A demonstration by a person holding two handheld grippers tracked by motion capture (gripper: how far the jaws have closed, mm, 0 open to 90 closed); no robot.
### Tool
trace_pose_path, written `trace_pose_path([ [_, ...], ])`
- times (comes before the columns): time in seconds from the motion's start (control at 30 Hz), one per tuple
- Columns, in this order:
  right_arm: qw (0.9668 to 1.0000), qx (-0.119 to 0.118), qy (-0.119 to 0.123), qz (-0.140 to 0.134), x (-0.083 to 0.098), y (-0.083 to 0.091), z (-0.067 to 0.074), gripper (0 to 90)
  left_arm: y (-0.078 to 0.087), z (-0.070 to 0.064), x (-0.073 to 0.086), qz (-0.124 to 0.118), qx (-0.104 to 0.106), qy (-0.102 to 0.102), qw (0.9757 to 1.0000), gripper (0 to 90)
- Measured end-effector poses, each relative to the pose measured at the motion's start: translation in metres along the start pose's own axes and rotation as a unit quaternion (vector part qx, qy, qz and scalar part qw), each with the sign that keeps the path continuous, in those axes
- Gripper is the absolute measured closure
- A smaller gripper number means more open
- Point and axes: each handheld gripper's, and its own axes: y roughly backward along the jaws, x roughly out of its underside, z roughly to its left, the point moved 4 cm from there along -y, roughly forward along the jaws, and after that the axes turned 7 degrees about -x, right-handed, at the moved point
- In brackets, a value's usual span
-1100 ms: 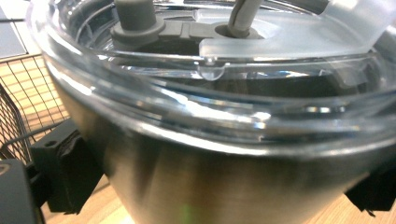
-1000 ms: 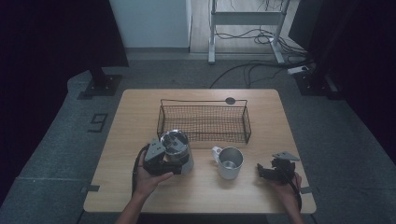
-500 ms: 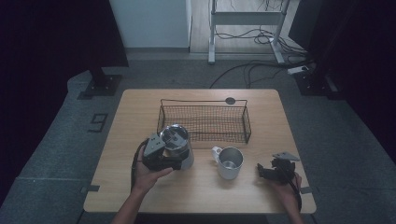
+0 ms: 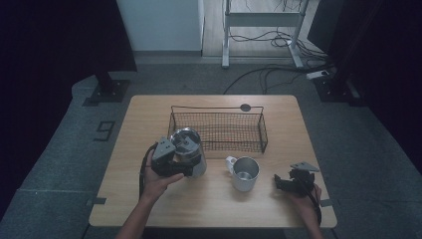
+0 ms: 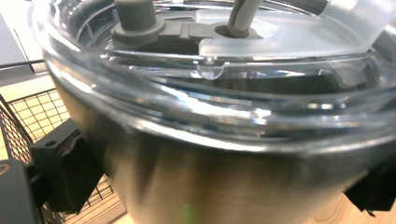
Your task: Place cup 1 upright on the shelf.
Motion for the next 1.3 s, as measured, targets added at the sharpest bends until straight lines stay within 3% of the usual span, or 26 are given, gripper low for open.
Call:
trace_pose_path([
  [0.43,1.0,-0.001,-0.001,0.0,0.0,0.0,0.0,8.4,-0.007,0.006,-0.01,0.001,-0.001,0.004,1.0,4.4],
  [1.3,1.0,-0.001,0.001,-0.001,0.0,0.0,0.0,9.0,-0.023,0.019,-0.015,0.008,-0.009,0.017,0.9998,4.4],
])
